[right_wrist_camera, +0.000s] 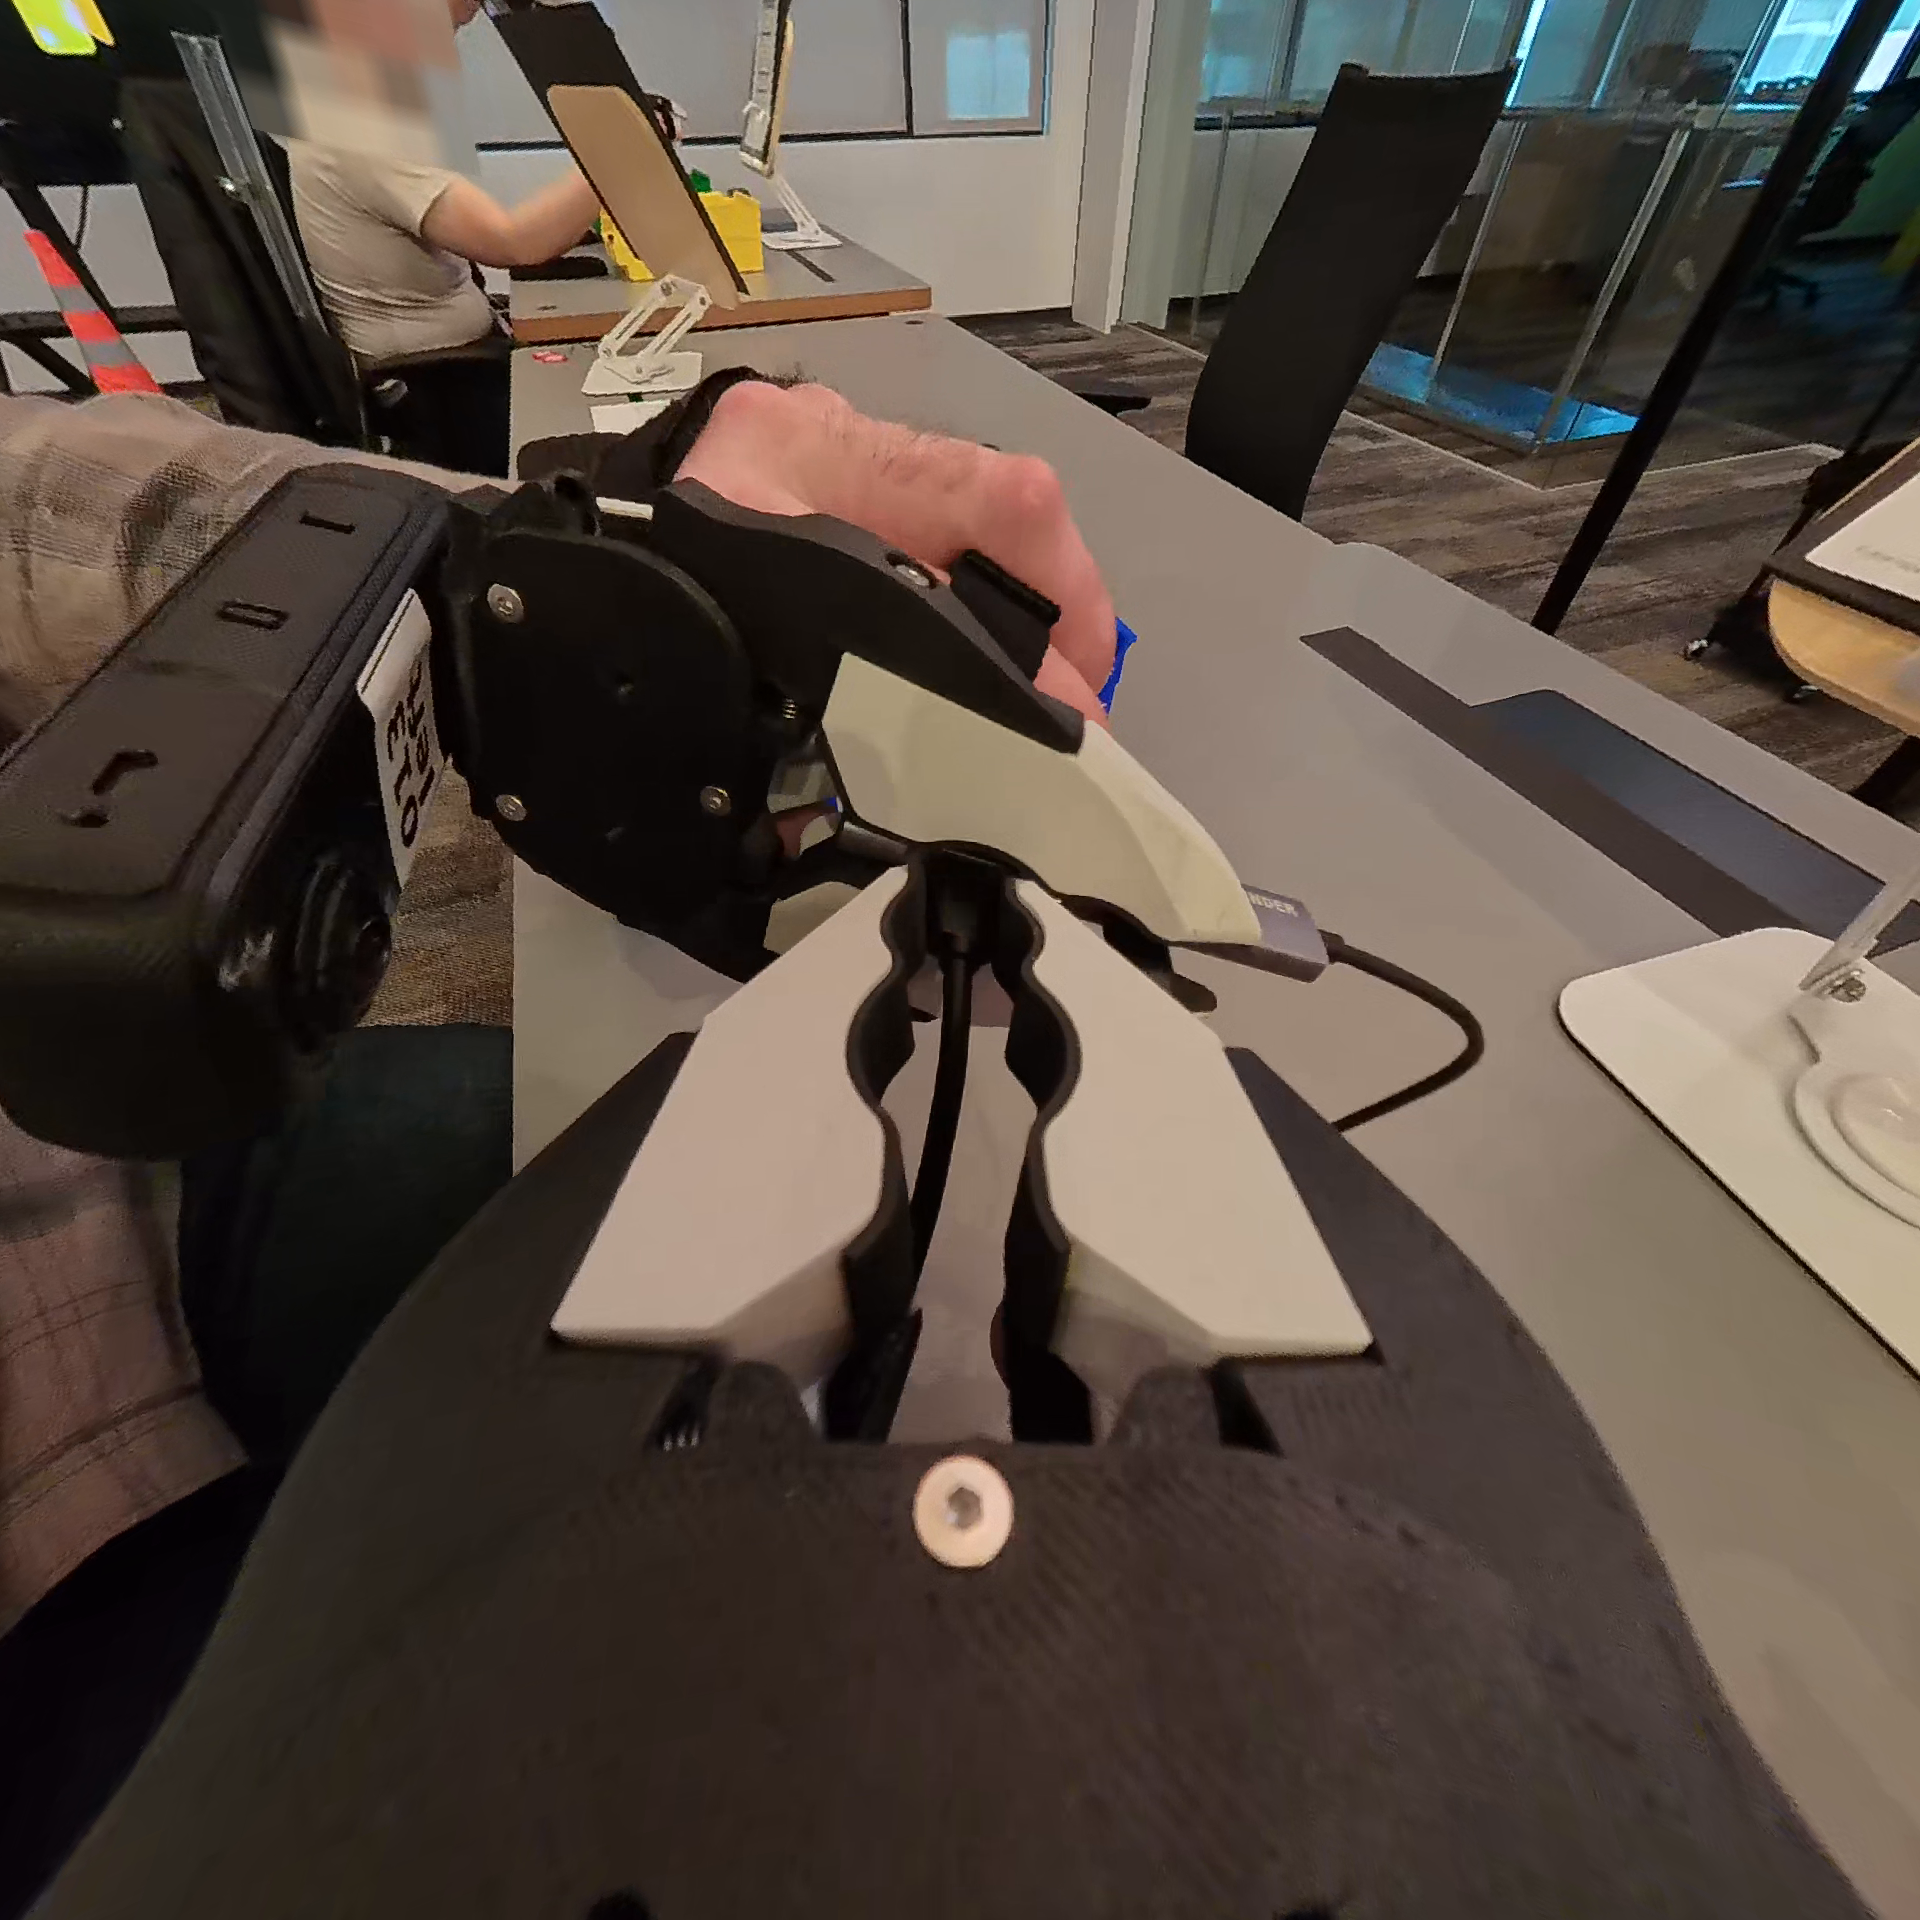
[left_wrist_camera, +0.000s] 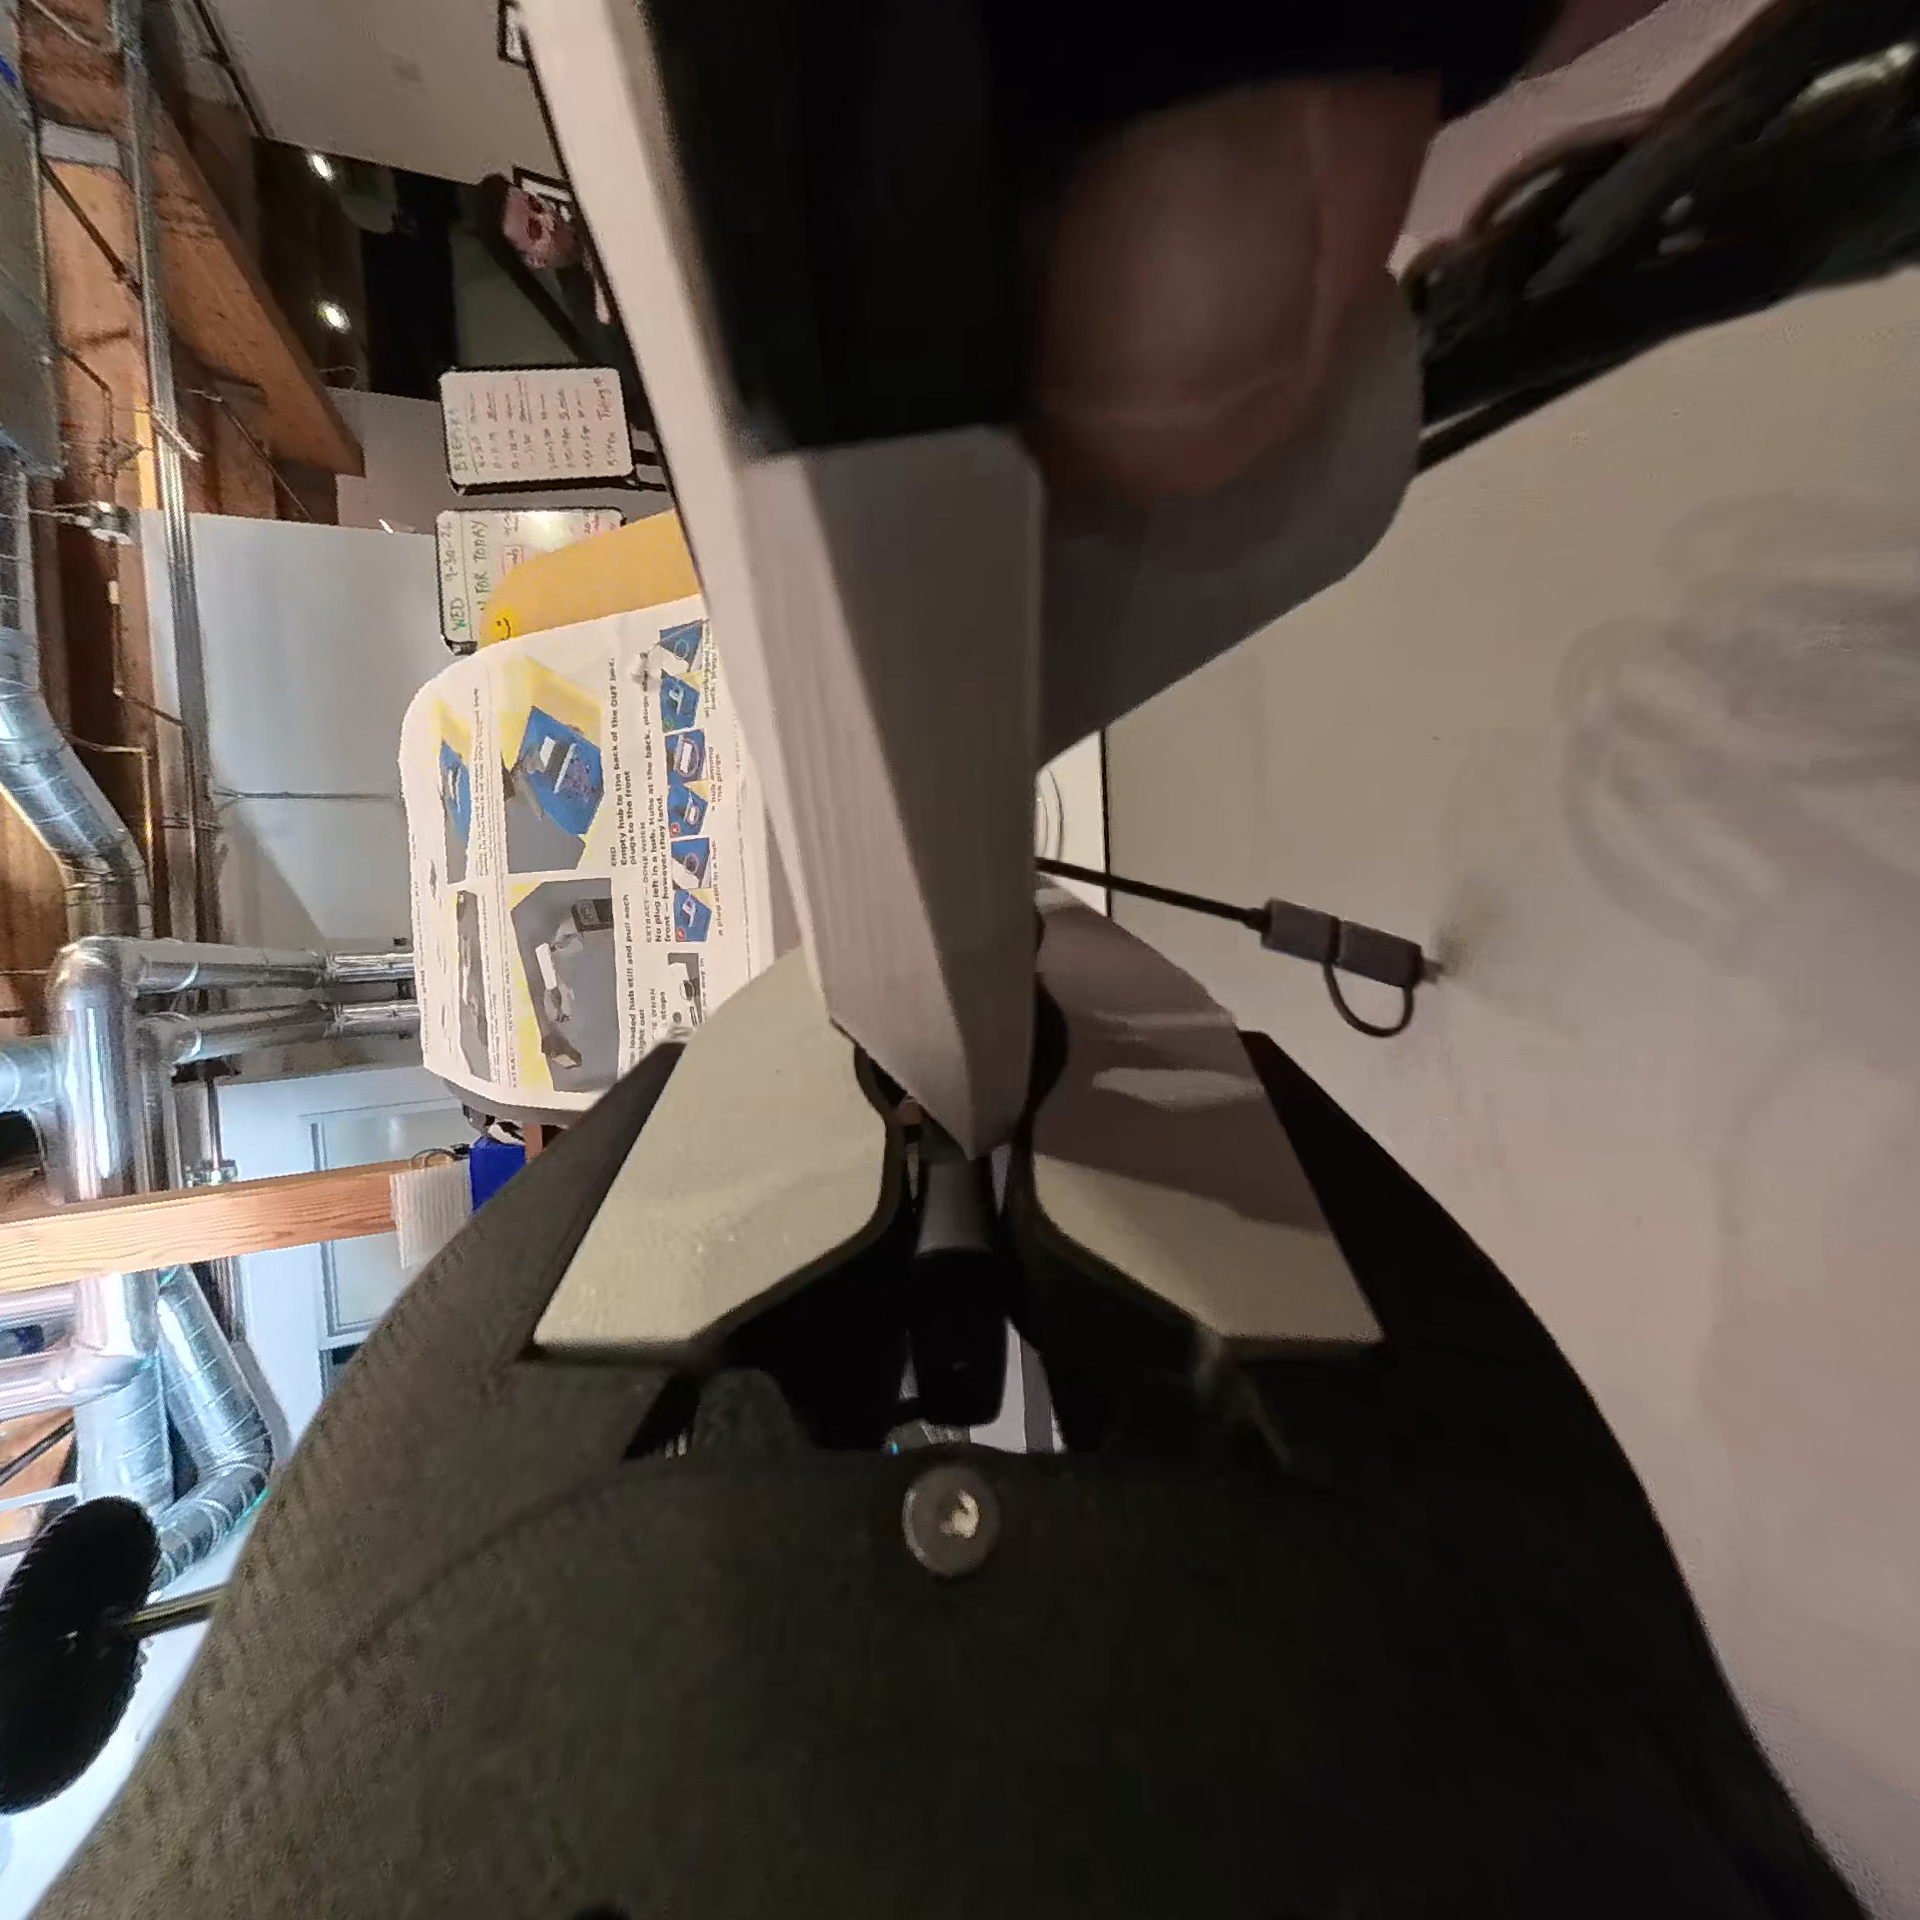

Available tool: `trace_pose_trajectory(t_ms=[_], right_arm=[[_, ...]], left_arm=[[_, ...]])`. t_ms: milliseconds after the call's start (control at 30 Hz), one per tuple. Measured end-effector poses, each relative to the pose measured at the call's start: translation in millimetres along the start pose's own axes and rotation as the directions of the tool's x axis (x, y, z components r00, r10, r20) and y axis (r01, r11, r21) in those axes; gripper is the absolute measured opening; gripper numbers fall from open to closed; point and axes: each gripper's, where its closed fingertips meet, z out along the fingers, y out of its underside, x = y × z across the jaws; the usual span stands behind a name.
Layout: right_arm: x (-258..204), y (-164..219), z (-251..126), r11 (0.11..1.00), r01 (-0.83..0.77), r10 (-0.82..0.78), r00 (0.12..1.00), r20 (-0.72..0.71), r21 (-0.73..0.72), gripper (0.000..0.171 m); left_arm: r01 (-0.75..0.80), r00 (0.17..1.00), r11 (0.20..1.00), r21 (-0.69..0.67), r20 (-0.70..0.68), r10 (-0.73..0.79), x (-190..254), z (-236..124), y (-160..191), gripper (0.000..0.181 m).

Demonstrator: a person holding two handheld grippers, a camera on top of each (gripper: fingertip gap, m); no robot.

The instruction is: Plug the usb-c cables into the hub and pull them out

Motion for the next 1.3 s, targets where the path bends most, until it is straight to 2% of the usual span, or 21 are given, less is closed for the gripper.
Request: trace_pose_trajectory(t_ms=[267,433,500,533,567,600,633,733,867,1000,1300], right_arm=[[2.9,4.4,0.1,1.000,0.023,-0.023,0.996,-0.086,-0.010,0.009],[3.3,7.9,2.8,0.992,0.107,-0.118,0.978,-0.171,-0.073,0.009],[-0.2,7.1,0.7,0.995,0.087,-0.093,0.988,-0.126,-0.058,0.009],[-0.2,-0.4,-7.9,0.999,0.042,-0.042,0.995,-0.091,0.001,0.009],[6.9,-9.2,-22.2,0.998,-0.015,0.020,0.997,-0.079,0.058,0.008],[21.3,-10.9,-33.3,0.998,-0.009,0.017,0.992,-0.126,0.062,0.008],[31.1,-6.9,-35.4,1.000,0.014,-0.009,0.988,-0.156,0.028,0.008],[27.1,-12.7,-26.9,0.998,0.018,-0.012,0.995,-0.102,0.053,0.008],[17.7,-21.6,-35.4,0.993,0.003,0.003,0.999,-0.053,0.121,0.008],[15.6,-19.2,-42.9,0.992,-0.008,0.012,1.000,-0.025,0.125,0.009],[20.4,-49.2,-76.1,0.986,0.006,0.002,0.999,-0.047,0.165,0.009]], left_arm=[[0.019,1.000,0.999,-0.032,-0.019,-0.020,4.6,5.8,4.7,0.013],[0.058,0.998,0.997,-0.055,-0.022,-0.059,9.2,8.0,10.7,0.013],[0.066,0.998,0.997,-0.048,-0.018,-0.067,10.2,6.0,10.3,0.013],[0.064,0.998,0.994,-0.085,-0.014,-0.066,9.9,5.8,19.0,0.011],[0.060,0.998,0.987,-0.146,-0.012,-0.062,10.6,7.1,42.3,0.012],[0.100,0.994,0.982,-0.161,-0.014,-0.104,10.8,3.7,59.9,0.012],[0.139,0.990,0.982,-0.128,0.005,-0.140,3.5,-5.2,57.5,0.012],[0.122,0.992,0.989,-0.088,0.040,-0.119,-12.8,-12.1,31.4,0.011],[0.118,0.993,0.982,-0.146,0.042,-0.113,-6.3,-8.7,47.1,0.012],[0.136,0.991,0.974,-0.181,0.046,-0.129,1.4,-10.6,56.7,0.013],[0.184,0.982,0.950,-0.250,0.075,-0.171,14.6,-23.8,81.9,0.012]])
